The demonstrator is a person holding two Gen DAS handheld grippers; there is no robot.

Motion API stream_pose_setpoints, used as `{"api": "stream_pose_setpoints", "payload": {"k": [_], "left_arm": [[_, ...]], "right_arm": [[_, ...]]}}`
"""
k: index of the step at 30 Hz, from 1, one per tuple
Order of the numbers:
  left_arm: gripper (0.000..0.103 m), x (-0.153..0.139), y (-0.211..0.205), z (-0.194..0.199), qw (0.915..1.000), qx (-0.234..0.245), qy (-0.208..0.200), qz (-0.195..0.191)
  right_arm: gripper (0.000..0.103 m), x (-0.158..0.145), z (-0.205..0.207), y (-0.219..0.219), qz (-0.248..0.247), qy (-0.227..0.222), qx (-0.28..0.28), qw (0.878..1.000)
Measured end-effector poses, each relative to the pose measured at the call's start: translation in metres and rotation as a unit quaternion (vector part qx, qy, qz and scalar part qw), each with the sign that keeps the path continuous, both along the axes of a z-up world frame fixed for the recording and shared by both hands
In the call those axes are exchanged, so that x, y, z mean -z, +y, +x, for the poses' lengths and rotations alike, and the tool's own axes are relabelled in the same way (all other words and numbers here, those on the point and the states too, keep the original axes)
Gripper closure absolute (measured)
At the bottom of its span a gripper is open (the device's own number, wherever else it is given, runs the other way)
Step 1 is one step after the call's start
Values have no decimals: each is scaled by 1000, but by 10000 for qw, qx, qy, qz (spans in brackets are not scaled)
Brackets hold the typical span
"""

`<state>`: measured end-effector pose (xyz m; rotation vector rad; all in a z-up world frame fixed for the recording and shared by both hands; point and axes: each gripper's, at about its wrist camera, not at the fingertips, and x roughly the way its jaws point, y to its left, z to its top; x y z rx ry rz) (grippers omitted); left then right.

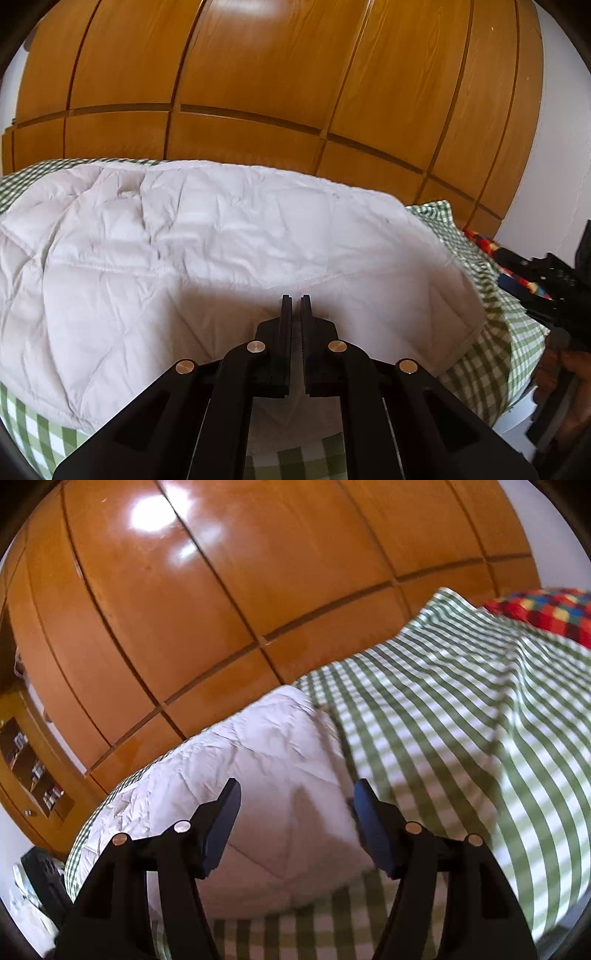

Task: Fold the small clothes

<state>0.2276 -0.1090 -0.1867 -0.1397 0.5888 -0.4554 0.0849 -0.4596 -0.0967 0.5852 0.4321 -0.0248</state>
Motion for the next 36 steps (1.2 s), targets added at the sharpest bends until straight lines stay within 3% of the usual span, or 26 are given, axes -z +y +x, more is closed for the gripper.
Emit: {"api": "stream_pose_setpoints", "payload": {"k": [2,5,10,16,21,25,34,35,36], "left_arm": [[99,9,-1,1,9998,-30,88,152],[99,32,6,11,9986,-41,521,48],[100,39,6,10,9990,10,416,132],[100,43,11,12,9989,20,456,-43],[100,43,13,12,9986,30,517,-146],[100,43,14,12,9983,54,557,-176],[100,43,16,12,9980,110,600,-173],[100,43,16,12,9980,113,599,-170],[100,44,16,12,9980,117,593,-160]], "right_arm": [[39,10,-4,-3,151,150,20,9998],[39,24,-6,-4,424,378,-27,9984],[35,43,-15,-1,756,664,-333,9944],[34,64,-20,10,1142,897,-697,9870],[34,64,-2,18,1137,639,-813,9881],[24,61,20,20,1349,370,-829,9867],[24,66,61,7,2388,-68,-539,9695],[25,66,65,6,2470,-84,-503,9677],[33,66,69,6,2520,-82,-492,9665]]}}
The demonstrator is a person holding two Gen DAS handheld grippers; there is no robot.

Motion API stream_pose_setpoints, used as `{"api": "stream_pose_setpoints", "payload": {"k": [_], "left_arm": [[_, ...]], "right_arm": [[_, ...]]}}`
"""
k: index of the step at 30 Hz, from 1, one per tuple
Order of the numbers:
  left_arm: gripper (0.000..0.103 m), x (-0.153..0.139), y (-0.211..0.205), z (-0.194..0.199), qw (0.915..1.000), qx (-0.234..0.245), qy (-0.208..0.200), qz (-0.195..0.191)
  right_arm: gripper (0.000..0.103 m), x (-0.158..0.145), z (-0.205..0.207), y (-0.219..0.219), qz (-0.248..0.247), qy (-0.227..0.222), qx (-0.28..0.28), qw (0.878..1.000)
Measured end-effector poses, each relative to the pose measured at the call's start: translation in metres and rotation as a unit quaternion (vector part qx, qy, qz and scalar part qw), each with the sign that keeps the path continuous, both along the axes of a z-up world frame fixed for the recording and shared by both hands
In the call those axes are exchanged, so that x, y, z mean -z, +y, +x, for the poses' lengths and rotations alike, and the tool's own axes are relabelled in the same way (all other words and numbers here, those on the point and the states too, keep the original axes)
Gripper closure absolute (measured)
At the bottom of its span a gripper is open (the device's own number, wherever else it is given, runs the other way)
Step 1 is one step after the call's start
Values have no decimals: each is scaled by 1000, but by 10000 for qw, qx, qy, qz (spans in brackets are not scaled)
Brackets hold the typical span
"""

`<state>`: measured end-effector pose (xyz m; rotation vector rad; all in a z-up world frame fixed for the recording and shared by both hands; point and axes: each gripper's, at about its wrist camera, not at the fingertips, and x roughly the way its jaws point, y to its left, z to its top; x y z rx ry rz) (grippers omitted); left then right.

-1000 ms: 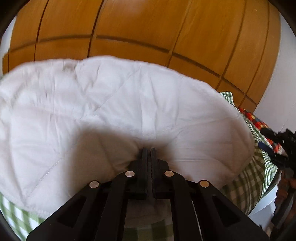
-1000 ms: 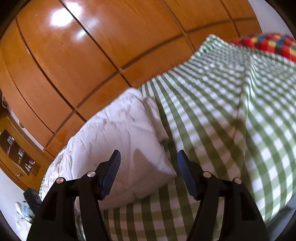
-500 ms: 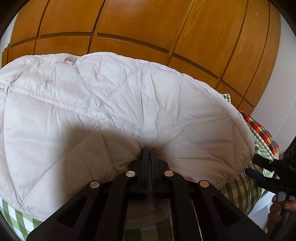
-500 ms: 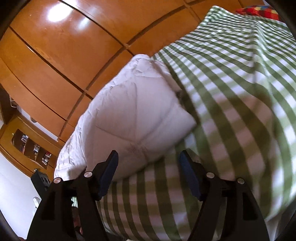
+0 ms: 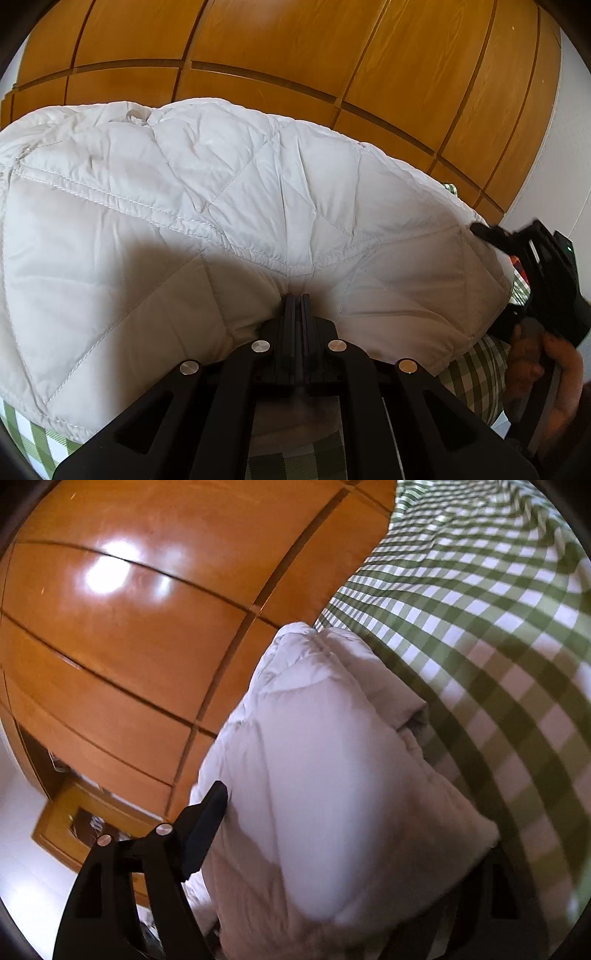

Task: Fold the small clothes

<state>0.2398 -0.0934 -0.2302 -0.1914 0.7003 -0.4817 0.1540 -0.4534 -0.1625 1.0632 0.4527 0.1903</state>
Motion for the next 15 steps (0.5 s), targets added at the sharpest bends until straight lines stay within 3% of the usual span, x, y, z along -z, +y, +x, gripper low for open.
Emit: {"api": "stream_pose_setpoints", "payload": {"k": [4,7,10,13,15], "left_arm": [[100,0,0,-1,10000,-1,-10,32],[100,0,-4,0,9999,34,-24,100],[100,-8,-13,-3,9989,116,-120,438],[100,-23,-6,-5,9995,283,100,-48],[100,-37,2,-10,9996,219,-17,-183]], "right_arm": [[64,0,14,3,-16,60,-146,9999],[76,-6,11,-2,-103,39,-168,9998],[80,-15,2,-10,-70,-87,-139,9998],[80,-32,-12,-27,-119,-274,51,9995],[80,-43,-22,-41,-199,-337,231,9990]]}}
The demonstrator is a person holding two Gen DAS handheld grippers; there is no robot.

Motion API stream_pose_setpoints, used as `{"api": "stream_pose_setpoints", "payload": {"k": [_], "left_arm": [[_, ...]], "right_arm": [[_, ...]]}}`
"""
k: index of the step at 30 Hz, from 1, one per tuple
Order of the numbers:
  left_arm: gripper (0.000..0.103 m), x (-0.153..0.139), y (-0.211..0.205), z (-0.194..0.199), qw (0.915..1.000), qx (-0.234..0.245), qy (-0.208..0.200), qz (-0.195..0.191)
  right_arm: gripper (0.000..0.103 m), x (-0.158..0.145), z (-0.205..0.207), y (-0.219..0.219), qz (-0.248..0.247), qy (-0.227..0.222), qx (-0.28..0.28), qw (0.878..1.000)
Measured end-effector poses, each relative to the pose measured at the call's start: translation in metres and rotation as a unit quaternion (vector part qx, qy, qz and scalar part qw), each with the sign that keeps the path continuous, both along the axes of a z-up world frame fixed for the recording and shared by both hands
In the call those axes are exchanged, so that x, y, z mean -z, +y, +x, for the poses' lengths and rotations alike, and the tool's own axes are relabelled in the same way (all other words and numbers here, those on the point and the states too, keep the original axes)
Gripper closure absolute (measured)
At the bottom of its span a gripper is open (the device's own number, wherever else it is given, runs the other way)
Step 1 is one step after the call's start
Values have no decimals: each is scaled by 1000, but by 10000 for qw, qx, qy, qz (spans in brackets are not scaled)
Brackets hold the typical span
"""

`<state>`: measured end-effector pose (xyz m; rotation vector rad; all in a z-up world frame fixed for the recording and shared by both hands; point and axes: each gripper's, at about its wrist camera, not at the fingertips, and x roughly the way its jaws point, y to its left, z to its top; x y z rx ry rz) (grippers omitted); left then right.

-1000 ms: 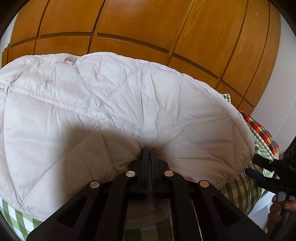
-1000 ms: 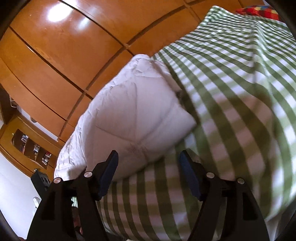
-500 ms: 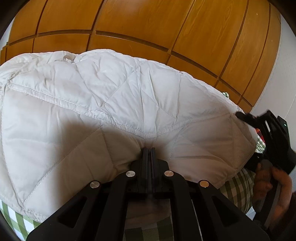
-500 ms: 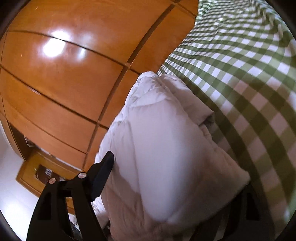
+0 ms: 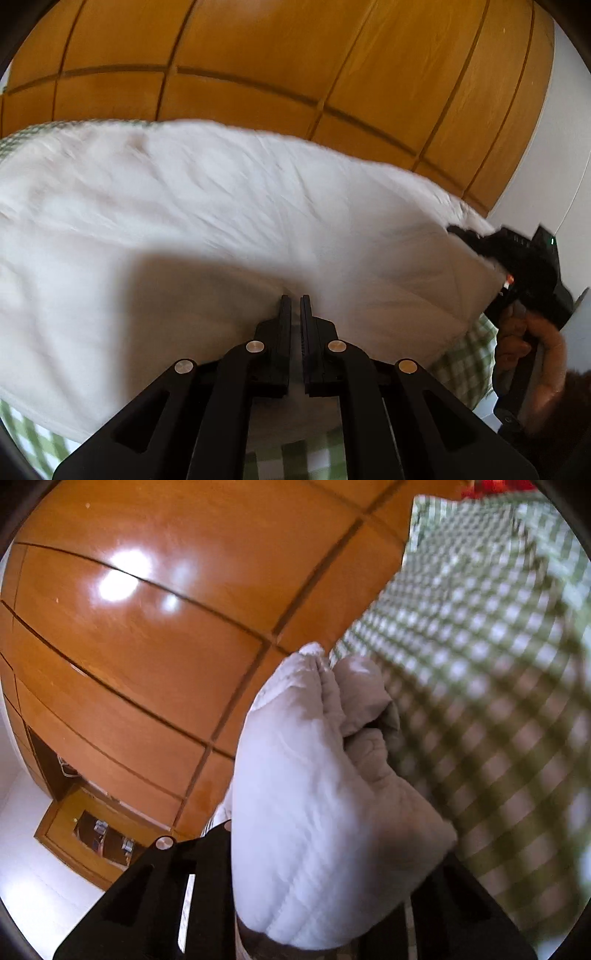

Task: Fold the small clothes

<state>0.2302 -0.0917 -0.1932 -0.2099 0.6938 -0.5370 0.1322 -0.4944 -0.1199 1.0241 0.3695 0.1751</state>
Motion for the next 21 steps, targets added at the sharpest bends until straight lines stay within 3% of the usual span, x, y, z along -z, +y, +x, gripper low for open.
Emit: {"api": "stream_pose_setpoints", "payload": {"k": [5,10,14,17,21], "left_arm": [[100,-28,26,-11,9982,-377,-457,54],[100,-24,56,-12,9960,-825,-345,72],[100,-4,56,-5,9980,-606,-52,148],[100,2,52,3,9983,-518,-43,259],[100,3,58,13,9987,-480,130,68]], "right_arm": [[80,-29,-37,-47,-468,-53,748,9961],[80,-49,-63,-65,-1341,329,1482,9793],[80,-68,-64,-43,-1907,377,1536,9688],[80,-98,-62,-9,-2472,152,1469,9576],[80,-136,-55,45,-3211,-200,1286,9380]]}}
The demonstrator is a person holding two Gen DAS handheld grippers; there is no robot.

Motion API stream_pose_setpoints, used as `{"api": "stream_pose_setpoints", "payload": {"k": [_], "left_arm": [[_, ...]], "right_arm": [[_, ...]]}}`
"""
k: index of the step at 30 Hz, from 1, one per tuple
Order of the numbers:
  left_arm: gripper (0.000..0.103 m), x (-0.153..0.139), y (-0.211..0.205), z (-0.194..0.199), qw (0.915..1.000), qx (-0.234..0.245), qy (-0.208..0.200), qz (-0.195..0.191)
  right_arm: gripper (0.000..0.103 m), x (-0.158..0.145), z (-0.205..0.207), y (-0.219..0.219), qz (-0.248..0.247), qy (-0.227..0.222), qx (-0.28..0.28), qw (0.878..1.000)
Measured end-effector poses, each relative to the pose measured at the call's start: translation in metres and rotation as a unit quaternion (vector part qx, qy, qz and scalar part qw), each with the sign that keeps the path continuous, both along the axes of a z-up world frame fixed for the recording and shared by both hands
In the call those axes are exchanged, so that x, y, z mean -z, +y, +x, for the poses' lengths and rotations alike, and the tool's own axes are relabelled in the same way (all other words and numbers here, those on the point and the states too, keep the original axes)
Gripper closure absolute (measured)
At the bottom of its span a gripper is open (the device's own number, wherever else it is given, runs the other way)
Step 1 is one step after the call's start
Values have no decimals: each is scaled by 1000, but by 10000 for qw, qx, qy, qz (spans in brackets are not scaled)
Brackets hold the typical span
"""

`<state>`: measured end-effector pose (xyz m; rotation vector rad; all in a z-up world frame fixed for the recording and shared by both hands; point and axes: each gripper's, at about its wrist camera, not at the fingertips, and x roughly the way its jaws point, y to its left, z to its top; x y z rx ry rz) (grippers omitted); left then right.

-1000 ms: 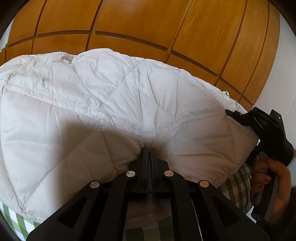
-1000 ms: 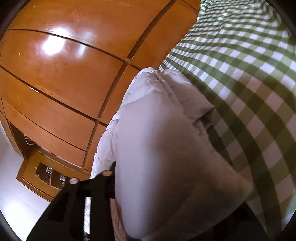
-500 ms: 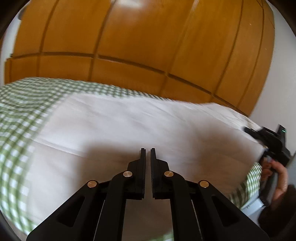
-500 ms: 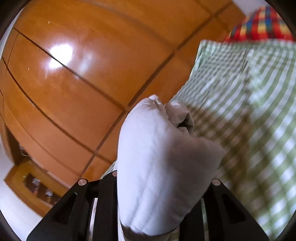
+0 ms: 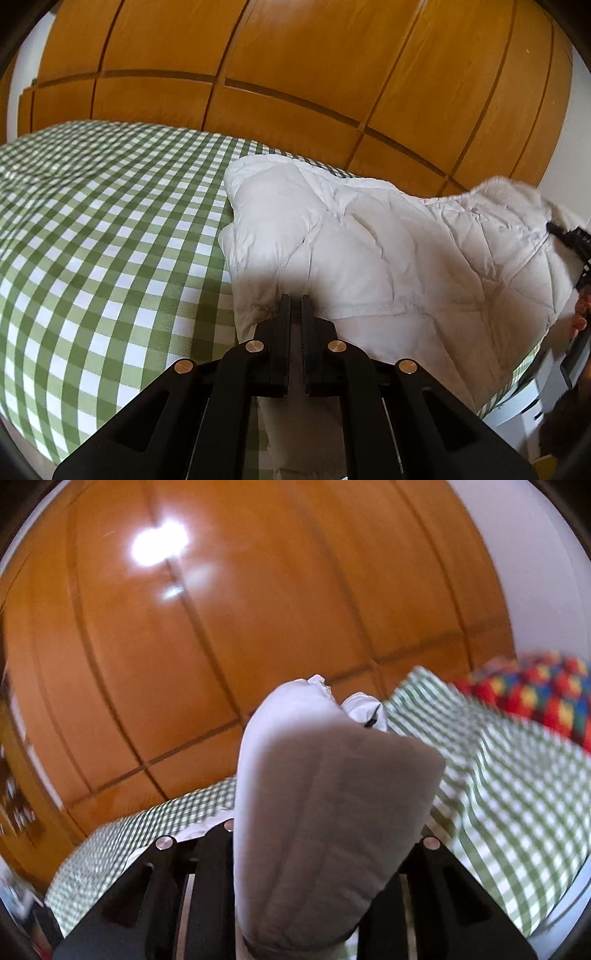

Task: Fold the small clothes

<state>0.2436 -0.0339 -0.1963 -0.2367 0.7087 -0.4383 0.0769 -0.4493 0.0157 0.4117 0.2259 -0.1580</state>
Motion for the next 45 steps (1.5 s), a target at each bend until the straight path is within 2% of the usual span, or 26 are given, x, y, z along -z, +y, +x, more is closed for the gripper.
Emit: {"api": "stream_pose_setpoints", "payload": {"k": [6,10,15,22,25,28,32,34,35,36,37,39,41,43,44,45], "left_arm": [[100,1,7,4,9997,142,144,-110],[100,3,12,10,9992,201,243,-260],[100,2,14,11,9988,246,269,-330],[100,0,29,13,9970,276,368,-619],[100,-4,42,13,9946,196,432,-924],[100,-9,64,13,9883,-1,480,-1444],[100,-16,90,21,9723,-42,563,-2268],[99,-16,99,22,9646,-42,575,-2575],[84,-14,104,23,9586,-39,646,-2773],[60,-13,107,25,9528,-2,724,-2948],[52,-11,109,25,9462,41,794,-3137],[48,-10,111,25,9288,207,858,-3599],[48,-12,109,24,9200,379,913,-3792],[39,-17,103,25,9195,537,904,-3787],[30,-21,98,24,9217,598,885,-3730],[27,-25,93,24,9253,659,861,-3634]], "right_arm": [[80,-24,17,82,-889,-91,-553,9945],[79,-20,25,131,-1462,-41,-887,9853],[77,-12,38,180,-1932,51,-1357,9717],[70,8,46,222,-2319,239,-2046,9507],[67,24,49,238,-2518,290,-2465,9354],[66,41,51,258,-2775,426,-2777,9187],[63,56,51,276,-3078,511,-3079,8988],[58,65,53,282,-3177,594,-3210,8902],[57,69,55,284,-3214,626,-3259,8869],[55,74,56,286,-3246,659,-3316,8833],[55,78,54,287,-3263,668,-3351,8813],[53,84,54,289,-3302,665,-3429,8769],[53,86,51,281,-3310,670,-3498,8738],[52,92,50,278,-3346,689,-3597,8683],[52,95,49,278,-3384,705,-3641,8648],[51,98,51,278,-3427,717,-3685,8612]]}}
